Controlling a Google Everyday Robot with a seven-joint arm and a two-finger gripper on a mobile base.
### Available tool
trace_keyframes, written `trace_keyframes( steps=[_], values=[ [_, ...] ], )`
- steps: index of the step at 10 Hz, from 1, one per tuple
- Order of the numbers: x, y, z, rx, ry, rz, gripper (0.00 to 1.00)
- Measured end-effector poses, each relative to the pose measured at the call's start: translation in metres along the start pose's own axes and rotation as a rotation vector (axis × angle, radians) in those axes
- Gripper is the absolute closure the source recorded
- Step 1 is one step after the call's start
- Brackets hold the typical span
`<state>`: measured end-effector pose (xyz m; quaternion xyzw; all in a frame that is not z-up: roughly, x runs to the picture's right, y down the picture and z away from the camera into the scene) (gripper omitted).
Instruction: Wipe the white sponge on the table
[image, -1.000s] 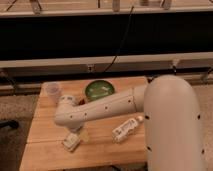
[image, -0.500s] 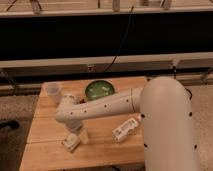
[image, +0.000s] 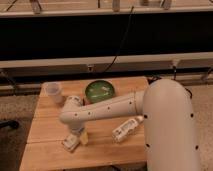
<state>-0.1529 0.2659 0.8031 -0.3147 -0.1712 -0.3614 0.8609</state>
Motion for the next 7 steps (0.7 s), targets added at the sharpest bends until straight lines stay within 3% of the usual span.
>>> trace_keyframes(
  steps=[4, 7],
  values=[
    [-0.002, -0.004, -0.007, 0.03, 0.016, -0.031, 0.94],
    [-0.005, -0.007, -0.016, 0.04, 0.034, -0.049, 1.0]
  ],
)
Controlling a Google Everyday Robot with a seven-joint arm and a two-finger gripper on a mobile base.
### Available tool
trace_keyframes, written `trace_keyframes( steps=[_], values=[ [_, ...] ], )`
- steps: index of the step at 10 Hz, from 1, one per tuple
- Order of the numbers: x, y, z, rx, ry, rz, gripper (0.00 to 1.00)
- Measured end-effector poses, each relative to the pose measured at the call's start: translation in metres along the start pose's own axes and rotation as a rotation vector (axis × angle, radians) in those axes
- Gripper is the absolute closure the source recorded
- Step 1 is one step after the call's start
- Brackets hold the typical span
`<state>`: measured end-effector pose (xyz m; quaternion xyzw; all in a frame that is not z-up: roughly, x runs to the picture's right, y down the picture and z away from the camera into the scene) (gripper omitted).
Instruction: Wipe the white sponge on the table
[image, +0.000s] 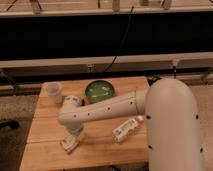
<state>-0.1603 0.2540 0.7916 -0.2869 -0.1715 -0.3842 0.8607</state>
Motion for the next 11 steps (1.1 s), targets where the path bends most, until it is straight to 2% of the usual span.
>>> trace_keyframes(
  steps=[2, 4, 8, 11],
  values=[
    [0.005, 0.0, -0.002, 0.004, 0.002, 0.003, 1.0],
    [0.02, 0.01, -0.003, 0.015, -0.016, 0.012, 1.0],
    [0.039, 0.025, -0.006, 0.031, -0.025, 0.019, 1.0],
    [0.048, 0.018, -0.008, 0.04, -0.024, 0.015, 1.0]
  ],
)
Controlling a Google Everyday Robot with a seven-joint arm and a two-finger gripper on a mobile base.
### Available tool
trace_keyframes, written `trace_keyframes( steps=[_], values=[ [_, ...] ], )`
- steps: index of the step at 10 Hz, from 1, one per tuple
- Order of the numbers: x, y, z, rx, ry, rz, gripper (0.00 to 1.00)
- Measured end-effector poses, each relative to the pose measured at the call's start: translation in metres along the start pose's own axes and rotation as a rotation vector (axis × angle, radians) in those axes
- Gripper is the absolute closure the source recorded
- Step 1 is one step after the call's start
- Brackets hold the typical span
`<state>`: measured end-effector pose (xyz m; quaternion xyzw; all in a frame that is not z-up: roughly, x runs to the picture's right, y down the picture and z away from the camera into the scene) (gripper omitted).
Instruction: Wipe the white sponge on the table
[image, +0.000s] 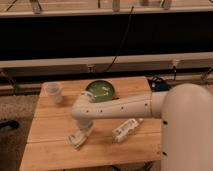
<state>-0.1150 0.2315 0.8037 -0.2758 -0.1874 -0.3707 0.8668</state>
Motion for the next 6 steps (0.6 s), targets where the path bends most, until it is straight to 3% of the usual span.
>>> trace_keyframes(
  steps=[6],
  values=[
    [0.0018, -0.0034, -0.0009, 0.004, 0.008, -0.029, 1.0]
  ],
)
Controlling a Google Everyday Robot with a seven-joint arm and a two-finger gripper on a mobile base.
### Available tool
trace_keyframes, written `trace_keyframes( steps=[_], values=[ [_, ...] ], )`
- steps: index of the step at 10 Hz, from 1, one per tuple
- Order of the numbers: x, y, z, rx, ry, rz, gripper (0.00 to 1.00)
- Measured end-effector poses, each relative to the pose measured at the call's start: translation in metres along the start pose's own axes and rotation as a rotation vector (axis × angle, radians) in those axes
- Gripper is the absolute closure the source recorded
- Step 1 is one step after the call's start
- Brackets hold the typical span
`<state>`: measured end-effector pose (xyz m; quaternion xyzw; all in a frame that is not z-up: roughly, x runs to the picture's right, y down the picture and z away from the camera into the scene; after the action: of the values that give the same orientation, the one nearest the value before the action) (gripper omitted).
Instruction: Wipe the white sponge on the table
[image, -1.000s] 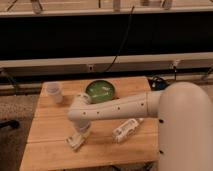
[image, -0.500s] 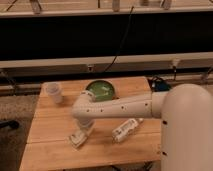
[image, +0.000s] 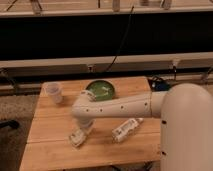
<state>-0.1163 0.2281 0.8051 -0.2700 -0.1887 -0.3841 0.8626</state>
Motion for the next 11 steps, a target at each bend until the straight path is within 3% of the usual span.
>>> trace_keyframes(
  steps=[11],
  values=[
    [0.007, -0.002, -0.003, 0.007, 0.019, -0.05, 1.0]
  ],
)
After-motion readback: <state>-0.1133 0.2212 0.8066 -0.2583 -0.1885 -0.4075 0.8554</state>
